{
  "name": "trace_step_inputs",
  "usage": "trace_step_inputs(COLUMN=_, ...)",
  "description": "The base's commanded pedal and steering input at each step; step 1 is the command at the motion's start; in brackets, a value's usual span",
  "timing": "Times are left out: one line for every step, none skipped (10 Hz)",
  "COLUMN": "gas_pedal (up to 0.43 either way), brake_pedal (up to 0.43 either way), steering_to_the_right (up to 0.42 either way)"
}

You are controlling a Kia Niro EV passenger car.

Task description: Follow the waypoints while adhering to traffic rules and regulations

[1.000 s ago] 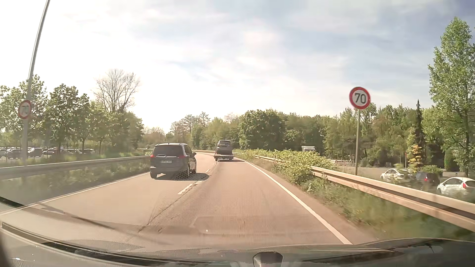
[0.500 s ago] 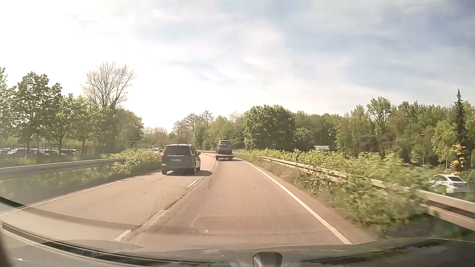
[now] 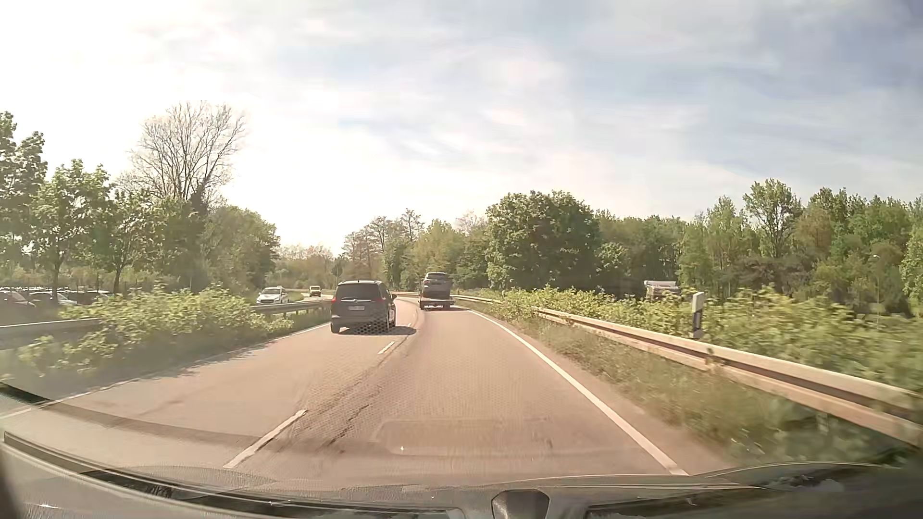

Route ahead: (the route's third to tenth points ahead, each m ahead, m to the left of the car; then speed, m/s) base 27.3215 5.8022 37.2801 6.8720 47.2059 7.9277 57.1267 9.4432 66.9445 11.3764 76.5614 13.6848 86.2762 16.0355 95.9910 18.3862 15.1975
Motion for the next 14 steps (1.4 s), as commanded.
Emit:
trace_step_inputs(gas_pedal=0.189, brake_pedal=0.000, steering_to_the_right=-0.016)
trace_step_inputs(gas_pedal=0.189, brake_pedal=0.000, steering_to_the_right=-0.016)
trace_step_inputs(gas_pedal=0.189, brake_pedal=0.000, steering_to_the_right=-0.016)
trace_step_inputs(gas_pedal=0.189, brake_pedal=0.000, steering_to_the_right=-0.016)
trace_step_inputs(gas_pedal=0.189, brake_pedal=0.000, steering_to_the_right=-0.016)
trace_step_inputs(gas_pedal=0.189, brake_pedal=0.000, steering_to_the_right=-0.016)
trace_step_inputs(gas_pedal=0.189, brake_pedal=0.000, steering_to_the_right=-0.016)
trace_step_inputs(gas_pedal=0.189, brake_pedal=0.000, steering_to_the_right=-0.016)
trace_step_inputs(gas_pedal=0.189, brake_pedal=0.000, steering_to_the_right=-0.016)
trace_step_inputs(gas_pedal=0.189, brake_pedal=0.000, steering_to_the_right=-0.016)
trace_step_inputs(gas_pedal=0.189, brake_pedal=0.000, steering_to_the_right=-0.016)
trace_step_inputs(gas_pedal=0.189, brake_pedal=0.000, steering_to_the_right=-0.015)
trace_step_inputs(gas_pedal=0.189, brake_pedal=0.000, steering_to_the_right=-0.015)
trace_step_inputs(gas_pedal=0.189, brake_pedal=0.000, steering_to_the_right=-0.015)
